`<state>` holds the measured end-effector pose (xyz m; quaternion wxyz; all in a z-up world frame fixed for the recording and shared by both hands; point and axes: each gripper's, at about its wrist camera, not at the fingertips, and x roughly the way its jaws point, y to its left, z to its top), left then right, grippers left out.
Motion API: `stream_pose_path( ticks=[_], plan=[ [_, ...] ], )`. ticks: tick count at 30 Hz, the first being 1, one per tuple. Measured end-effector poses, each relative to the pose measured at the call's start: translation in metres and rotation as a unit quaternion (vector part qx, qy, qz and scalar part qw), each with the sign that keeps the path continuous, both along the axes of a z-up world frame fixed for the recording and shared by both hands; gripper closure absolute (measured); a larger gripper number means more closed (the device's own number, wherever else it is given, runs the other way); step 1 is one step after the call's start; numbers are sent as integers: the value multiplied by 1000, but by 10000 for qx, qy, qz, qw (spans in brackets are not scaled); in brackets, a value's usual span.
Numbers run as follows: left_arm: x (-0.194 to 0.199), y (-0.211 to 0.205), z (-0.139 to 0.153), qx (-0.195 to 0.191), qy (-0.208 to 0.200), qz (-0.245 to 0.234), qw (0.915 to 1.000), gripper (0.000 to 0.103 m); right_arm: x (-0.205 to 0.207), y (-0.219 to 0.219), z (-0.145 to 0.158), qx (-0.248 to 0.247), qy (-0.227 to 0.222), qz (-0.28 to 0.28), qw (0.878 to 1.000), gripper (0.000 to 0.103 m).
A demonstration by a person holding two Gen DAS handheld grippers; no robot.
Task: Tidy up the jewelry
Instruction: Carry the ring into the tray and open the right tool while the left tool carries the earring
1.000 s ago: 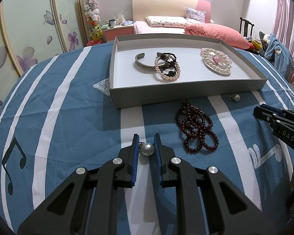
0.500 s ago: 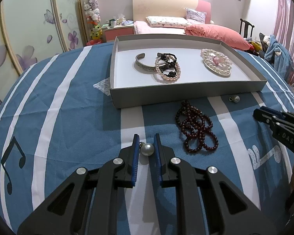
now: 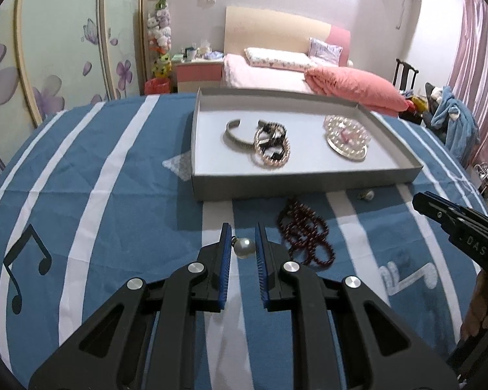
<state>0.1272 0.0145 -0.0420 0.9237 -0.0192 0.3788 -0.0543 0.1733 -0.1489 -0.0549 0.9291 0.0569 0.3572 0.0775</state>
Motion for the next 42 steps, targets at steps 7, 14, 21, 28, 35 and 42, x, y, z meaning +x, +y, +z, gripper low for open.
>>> stream_pose_path(
  ticks=[7,14,21,28,35,42],
  plan=[
    [-8,-6,22,5,-622,49,9980,87,-13,6,30,51,-765,-63,9970,81],
    [-16,-12,41,95,-1232,121,9923,87,-35,15,58,-50,-1731,-153,9848,81],
    [-20,-20,51,111,-1615,132,9867,87,-47,24,76,-223,-2429,-252,9695,81],
    [-16,-24,55,132,-1819,189,9830,87,-42,26,77,-311,-2621,-291,9641,81],
    [-5,-26,56,170,-1917,238,9810,87,-28,25,74,-321,-2567,-323,9654,81],
    [2,-29,58,172,-1967,206,9801,87,-18,25,70,-293,-2512,-361,9668,81]
  ],
)
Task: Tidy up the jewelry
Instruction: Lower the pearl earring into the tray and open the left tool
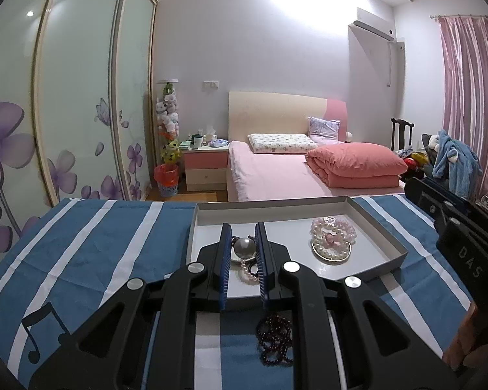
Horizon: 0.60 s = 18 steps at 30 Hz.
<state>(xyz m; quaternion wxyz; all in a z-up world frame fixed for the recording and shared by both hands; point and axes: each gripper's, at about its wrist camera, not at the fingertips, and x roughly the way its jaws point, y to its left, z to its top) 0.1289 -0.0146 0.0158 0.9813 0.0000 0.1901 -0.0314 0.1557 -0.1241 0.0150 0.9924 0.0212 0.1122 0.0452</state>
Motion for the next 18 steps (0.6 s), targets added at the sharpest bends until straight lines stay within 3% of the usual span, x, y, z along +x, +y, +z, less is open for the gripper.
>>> stream_pose_path(
  ticks=[12,18],
  plan=[
    [18,-4,-1,-40,108,-115,9999,87,17,-4,0,-11,45,-5,10000,81],
    [47,-5,-9,-84,332,-203,9992,87,58,-13,-8,183,459,29,9988,81]
  ],
)
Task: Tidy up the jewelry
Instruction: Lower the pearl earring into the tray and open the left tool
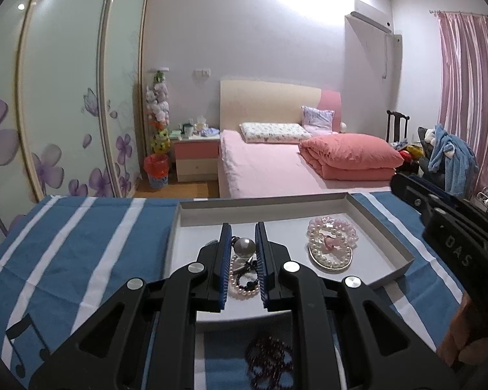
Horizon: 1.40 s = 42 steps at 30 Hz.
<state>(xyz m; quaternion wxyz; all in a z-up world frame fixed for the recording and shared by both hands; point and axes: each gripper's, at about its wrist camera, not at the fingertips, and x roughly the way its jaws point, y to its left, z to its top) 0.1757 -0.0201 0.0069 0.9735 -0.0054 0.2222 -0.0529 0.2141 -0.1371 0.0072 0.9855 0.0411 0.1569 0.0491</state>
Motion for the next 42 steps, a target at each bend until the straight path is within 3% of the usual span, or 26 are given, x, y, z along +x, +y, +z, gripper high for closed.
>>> stream_pose_path(
  ticks=[14,17,18,26,34,39,42],
  plan=[
    [52,-17,-23,49,516,-145,9985,87,82,0,-33,274,942,18,9952,81],
    [57,-14,-24,-11,584,-160,9982,86,90,-2,-36,346,1096,49,9934,78],
    [57,-12,-23,-48,599,-165,9981,86,90,-4,-36,379,1101,39,9932,73],
    [47,14,-10,-339,553,-21,9979,83,69,-33,-33,669,1098,-114,9916,71],
    [21,31,-1,-285,514,98,9982,83,42,-28,-29,590,1143,21,9917,71],
    [1,42,-6,-238,623,122,9977,82,23,-19,-40,416,1451,215,9883,71],
    [-8,53,-14,-246,775,189,9965,76,15,-13,-53,309,1766,356,9832,71]
  ],
)
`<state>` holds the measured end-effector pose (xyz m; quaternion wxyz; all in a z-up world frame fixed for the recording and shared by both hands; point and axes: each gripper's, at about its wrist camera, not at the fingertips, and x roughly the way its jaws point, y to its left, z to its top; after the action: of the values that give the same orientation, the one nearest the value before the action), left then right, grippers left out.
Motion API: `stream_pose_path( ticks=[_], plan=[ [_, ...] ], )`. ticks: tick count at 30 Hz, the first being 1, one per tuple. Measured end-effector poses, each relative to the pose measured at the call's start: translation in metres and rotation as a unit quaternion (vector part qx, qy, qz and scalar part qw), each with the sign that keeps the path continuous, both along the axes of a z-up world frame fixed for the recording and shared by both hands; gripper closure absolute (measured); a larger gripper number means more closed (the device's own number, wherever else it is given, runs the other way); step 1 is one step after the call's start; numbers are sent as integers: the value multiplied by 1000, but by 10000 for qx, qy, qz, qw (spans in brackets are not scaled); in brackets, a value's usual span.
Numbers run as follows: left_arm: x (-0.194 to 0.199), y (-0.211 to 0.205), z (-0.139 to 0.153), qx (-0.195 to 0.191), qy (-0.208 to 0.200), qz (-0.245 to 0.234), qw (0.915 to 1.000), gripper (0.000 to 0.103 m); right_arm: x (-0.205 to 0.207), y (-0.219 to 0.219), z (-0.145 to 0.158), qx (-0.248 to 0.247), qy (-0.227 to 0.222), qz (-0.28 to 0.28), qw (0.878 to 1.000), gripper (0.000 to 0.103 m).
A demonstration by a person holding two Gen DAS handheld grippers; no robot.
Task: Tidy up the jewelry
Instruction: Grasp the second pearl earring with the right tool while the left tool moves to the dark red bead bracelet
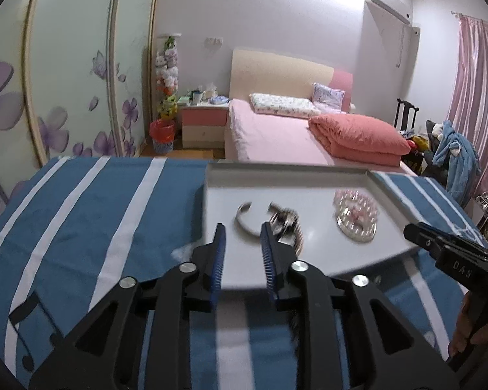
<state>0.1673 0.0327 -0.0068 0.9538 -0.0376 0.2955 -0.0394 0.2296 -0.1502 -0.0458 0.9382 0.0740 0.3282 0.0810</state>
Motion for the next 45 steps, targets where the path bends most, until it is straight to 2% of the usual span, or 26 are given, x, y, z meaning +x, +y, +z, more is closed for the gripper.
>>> stream_pose_path(
  ticks=[10,21,27,29,30,32,38,40,42,45],
  plan=[
    [-23,24,-19,-115,319,145,9993,76,-2,30,-38,-507,828,362,9946,71],
    [-29,20,-22,-71,340,56,9994,76,12,40,-44,-702,972,261,9924,71],
    [-27,18,-24,-58,401,42,9992,76,9,42,-45,-880,968,243,9911,77],
    [-29,15,-25,-49,405,28,9992,76,9,42,-45,-926,965,233,9907,81],
    [-30,13,-24,-47,406,18,9992,76,9,41,-45,-941,963,232,9906,88],
    [-31,9,-24,-44,417,-18,9991,76,8,40,-44,-941,963,248,9906,88],
    [-33,-7,-27,9,526,-285,9982,76,-4,27,-44,-966,971,204,9904,88],
    [-34,-15,-29,53,588,-410,9974,74,-8,18,-44,-1001,979,133,9901,89],
    [-34,-26,-33,130,686,-554,9960,67,-12,9,-44,-1017,991,48,9899,89],
    [-31,-44,-40,261,841,-771,9931,65,-17,-4,-45,-971,988,-48,9903,89]
  ],
)
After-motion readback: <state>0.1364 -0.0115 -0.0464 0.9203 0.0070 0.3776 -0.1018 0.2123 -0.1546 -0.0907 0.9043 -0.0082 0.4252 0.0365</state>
